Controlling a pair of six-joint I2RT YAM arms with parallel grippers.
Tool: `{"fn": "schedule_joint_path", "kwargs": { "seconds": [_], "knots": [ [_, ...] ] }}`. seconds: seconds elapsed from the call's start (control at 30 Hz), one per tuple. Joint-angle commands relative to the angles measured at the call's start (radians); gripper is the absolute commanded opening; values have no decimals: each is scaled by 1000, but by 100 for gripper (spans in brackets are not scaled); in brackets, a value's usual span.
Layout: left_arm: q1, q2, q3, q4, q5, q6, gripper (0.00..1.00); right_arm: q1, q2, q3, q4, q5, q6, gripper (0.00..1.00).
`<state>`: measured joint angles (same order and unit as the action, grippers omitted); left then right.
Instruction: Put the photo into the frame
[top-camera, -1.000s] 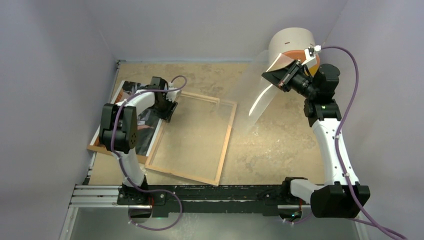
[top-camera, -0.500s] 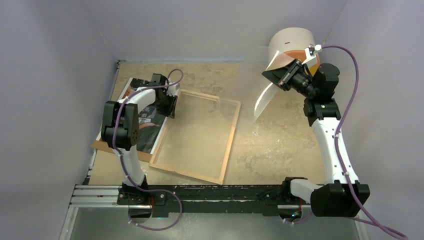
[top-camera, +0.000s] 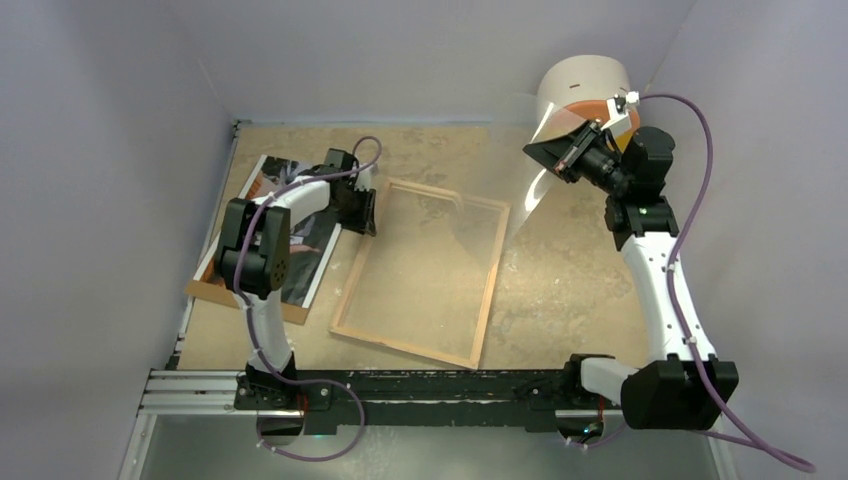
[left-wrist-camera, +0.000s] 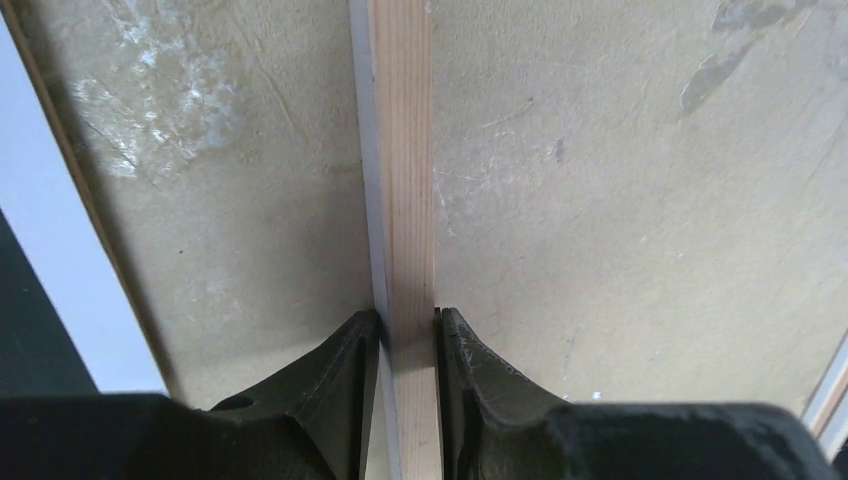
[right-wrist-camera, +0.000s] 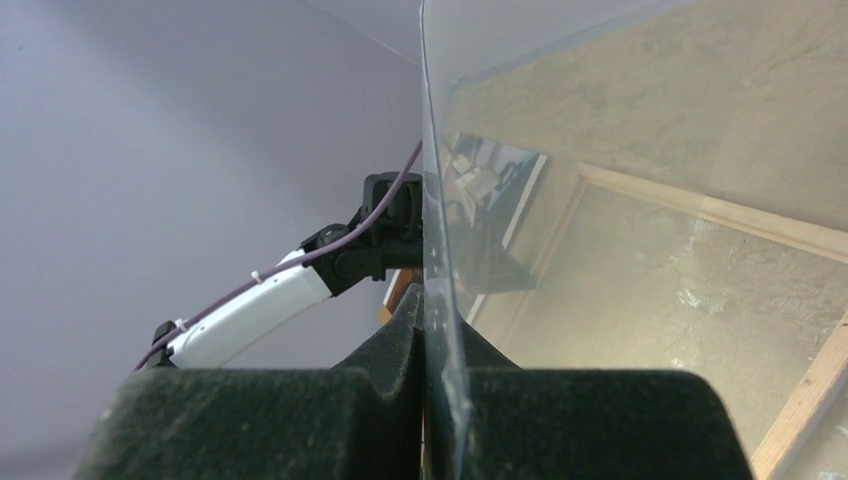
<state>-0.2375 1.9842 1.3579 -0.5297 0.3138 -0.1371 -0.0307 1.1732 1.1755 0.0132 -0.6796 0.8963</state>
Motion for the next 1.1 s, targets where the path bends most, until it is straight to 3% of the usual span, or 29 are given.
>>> {"fn": "schedule_joint_path", "kwargs": {
  "seconds": [0.0, 0.3, 0.47, 0.63, 0.87, 0.97, 1.07],
  "knots": [
    [-13, 34, -9, 34, 41, -120, 27, 2, 16, 6, 64, 6, -11, 0],
    [14, 28, -19, 102, 75, -219, 27, 48, 113, 92, 146, 46, 52, 0],
    [93, -19, -17, 131, 212, -241, 52, 148, 176, 193, 175, 79, 100, 0],
    [212, -129, 29, 85, 231, -148, 73, 220, 203, 237, 230, 107, 167, 0],
    [433, -186, 115, -64, 218, 33, 78, 252, 101, -18, 427, 204, 287, 0],
    [455, -197, 97, -119, 176, 125, 78, 286, 52, -202, 504, 299, 327, 0],
    [454, -244, -11, -79, 166, 190, 78, 397, 18, -368, 506, 455, 338, 0]
  ]
}}
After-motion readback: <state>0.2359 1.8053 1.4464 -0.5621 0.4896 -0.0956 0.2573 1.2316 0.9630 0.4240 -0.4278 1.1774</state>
